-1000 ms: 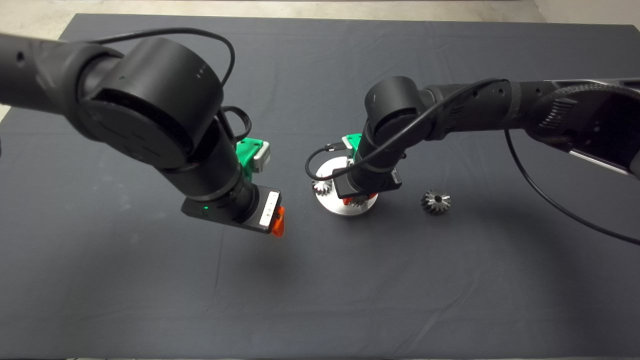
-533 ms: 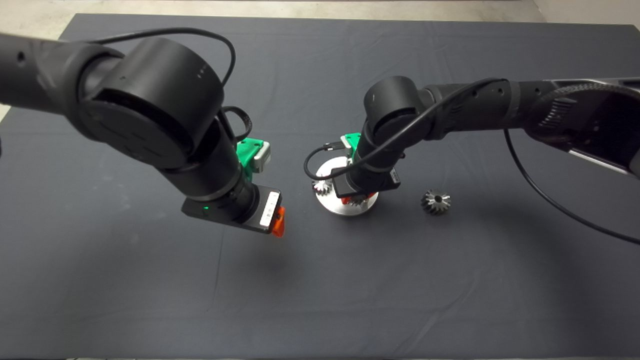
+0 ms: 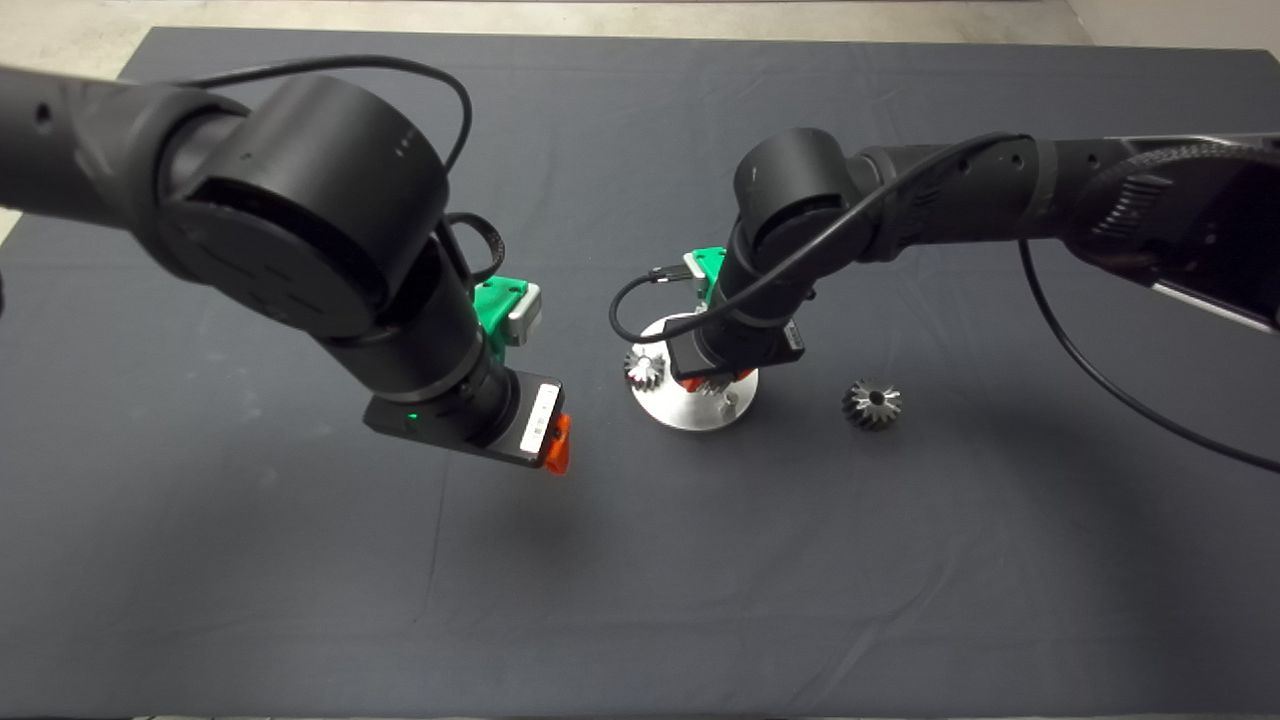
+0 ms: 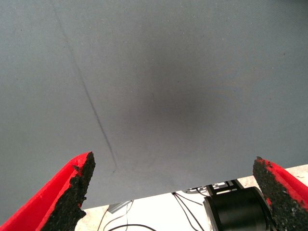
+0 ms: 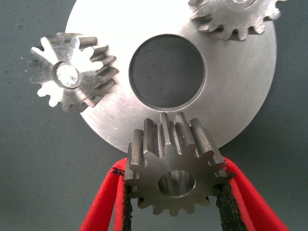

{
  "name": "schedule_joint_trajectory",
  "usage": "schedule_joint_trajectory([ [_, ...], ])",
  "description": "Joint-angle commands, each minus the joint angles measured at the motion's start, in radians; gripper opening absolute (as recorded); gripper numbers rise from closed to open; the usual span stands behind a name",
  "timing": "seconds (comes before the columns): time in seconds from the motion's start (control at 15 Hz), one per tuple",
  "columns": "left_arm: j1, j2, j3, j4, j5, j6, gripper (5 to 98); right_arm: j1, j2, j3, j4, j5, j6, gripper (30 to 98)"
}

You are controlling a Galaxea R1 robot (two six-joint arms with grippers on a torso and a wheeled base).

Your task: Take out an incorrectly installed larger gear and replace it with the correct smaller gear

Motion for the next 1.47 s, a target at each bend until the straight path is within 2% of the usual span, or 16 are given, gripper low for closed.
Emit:
schedule_joint_trajectory([
  [0.0, -0.021, 0.002, 0.012, 0.005, 0.068, 0.000, 83.9, 0.024, -0.007, 0.007, -0.005, -0.108, 0.006, 35.4],
  [1.0, -0.021, 0.005, 0.010, 0.005, 0.068, -0.002, 83.9, 0.000, -0.025, 0.033, 0.017, -0.110, 0.010, 35.3],
  [1.4, -0.021, 0.014, 0.003, 0.005, 0.066, -0.002, 83.9, 0.000, -0.077, 0.072, 0.021, -0.110, 0.010, 35.4],
])
